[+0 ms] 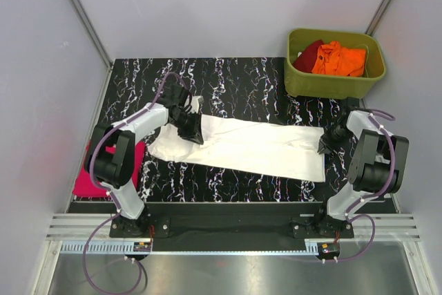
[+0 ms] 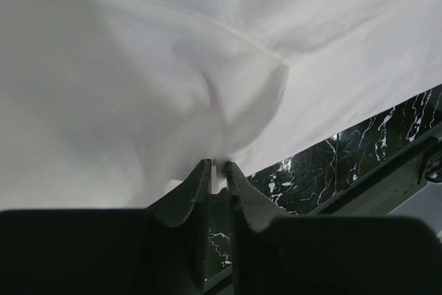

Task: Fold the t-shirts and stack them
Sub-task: Fold the tshirt

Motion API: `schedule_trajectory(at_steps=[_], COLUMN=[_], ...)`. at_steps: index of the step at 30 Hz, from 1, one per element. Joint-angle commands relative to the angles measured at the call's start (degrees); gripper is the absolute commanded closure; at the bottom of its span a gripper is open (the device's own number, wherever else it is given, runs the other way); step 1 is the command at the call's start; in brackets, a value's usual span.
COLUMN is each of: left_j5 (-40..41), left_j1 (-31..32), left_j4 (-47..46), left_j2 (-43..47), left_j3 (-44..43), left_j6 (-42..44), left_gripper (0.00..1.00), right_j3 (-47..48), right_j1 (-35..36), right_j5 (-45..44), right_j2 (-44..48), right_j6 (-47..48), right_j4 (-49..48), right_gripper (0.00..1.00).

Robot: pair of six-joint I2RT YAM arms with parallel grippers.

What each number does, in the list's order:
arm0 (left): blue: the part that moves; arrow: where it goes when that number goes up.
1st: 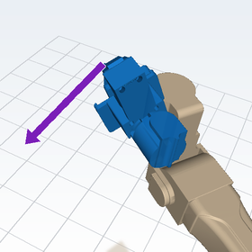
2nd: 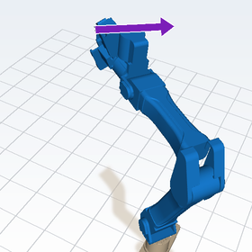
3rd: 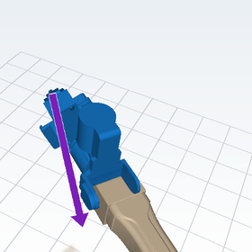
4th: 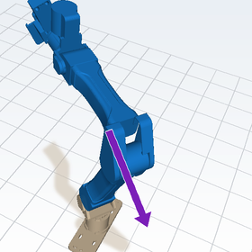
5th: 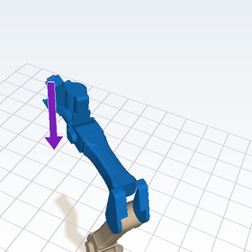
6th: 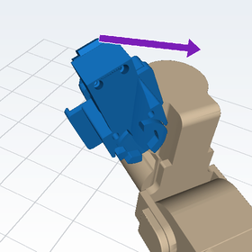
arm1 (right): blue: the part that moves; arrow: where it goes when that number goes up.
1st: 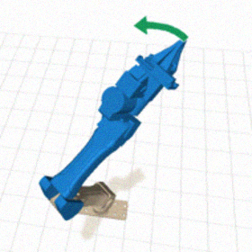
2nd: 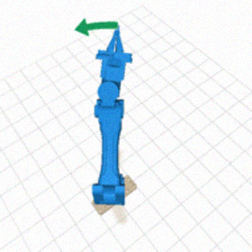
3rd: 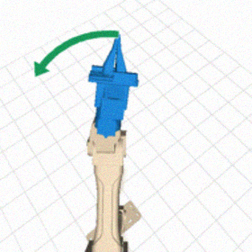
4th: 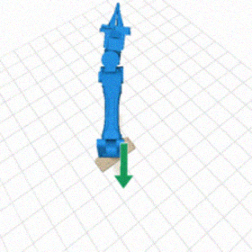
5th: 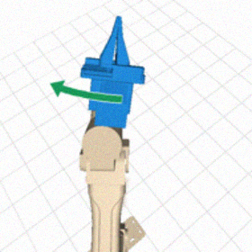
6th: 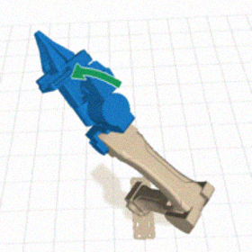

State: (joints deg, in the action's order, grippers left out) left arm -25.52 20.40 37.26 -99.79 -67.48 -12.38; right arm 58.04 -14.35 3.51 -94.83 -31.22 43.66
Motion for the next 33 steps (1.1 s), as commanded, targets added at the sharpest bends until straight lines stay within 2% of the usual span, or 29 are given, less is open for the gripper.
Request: schedule_trajectory(at_steps=[1, 5, 8, 12, 17, 23, 27, 33], left_j5=[-1.90, -1.47, -0.42, 0.21, -1.20, 0.90, 2.75, 4.95], left_j1=[0.16, -0.01, -0.63, -2.47, -4.23, -4.85, -5.72, -6.78], left_j4=[-0.08, 1.15, 2.47, 1.86, 0.72, 0.19, 0.71, 0.28], left_j2=[-0.23, 1.00, 3.01, 4.52, -0.14, -5.67, -7.09, -7.35], left_j3=[-3.44, -4.58, -5.99, -7.48, -9.07, -8.90, -7.85, -5.03], left_j6=[0.25, 1.13, 1.13, 0.25, -1.41, -2.30, -2.12, -1.95], left_gripper=[0.76, 0.62, 0.59, 0.64, 0.71, 0.77, 0.78, 0.80], right_j3=[-0.30, 0.40, 2.16, 4.53, 5.94, 4.62, 4.89, 1.38], right_j1=[0.11, -0.50, -0.50, -0.42, -0.24, -0.15, -0.15, -0.68], right_j5=[-5.35, -7.37, -7.03, -3.78, 2.81, 3.26, 0.81, -8.25], right_j2=[-1.66, -4.22, -0.90, 6.48, 3.08, 0.35, -5.01, -5.37], right_j6=[1.07, 1.34, 1.25, -0.50, -2.52, -1.47, -0.77, 0.11], right_j4=[-1.73, -0.95, 2.30, 3.36, 3.62, -1.64, -2.79, -2.18], right_gripper=[0.87, 0.90, 0.91, 0.87, 0.83, 0.83, 0.86, 0.89])
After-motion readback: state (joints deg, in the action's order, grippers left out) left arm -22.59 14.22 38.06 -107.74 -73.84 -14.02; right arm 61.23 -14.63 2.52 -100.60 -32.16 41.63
